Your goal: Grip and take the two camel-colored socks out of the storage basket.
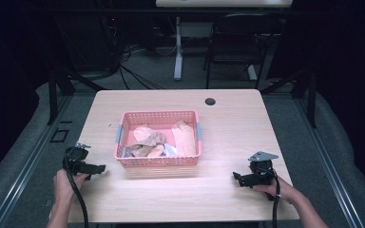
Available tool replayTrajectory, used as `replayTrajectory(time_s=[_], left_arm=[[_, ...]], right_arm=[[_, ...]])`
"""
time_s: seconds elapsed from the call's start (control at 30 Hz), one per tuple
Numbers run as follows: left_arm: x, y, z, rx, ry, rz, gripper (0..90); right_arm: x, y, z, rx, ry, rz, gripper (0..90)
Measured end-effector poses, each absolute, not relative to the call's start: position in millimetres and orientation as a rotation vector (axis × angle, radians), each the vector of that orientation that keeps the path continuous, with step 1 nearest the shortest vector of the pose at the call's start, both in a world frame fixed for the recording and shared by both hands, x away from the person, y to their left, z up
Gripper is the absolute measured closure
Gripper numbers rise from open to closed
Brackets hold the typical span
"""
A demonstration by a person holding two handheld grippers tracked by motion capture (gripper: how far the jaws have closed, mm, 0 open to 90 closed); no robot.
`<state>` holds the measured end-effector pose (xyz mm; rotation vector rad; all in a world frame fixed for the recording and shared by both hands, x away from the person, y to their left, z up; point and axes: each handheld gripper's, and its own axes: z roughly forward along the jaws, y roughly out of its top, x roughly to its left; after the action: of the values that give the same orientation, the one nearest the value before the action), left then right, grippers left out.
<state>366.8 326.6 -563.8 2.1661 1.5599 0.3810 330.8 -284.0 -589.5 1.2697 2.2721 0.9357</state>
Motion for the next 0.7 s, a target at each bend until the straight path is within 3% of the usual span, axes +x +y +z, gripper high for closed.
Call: replayTrajectory(time_s=[0.7], left_arm=[[372.5, 330.1, -508.7, 2.170, 1.529, 0.361, 0.8]], right_arm=[[330.1, -283.3, -589.5, 1.277, 2.267, 0.934, 0.0]])
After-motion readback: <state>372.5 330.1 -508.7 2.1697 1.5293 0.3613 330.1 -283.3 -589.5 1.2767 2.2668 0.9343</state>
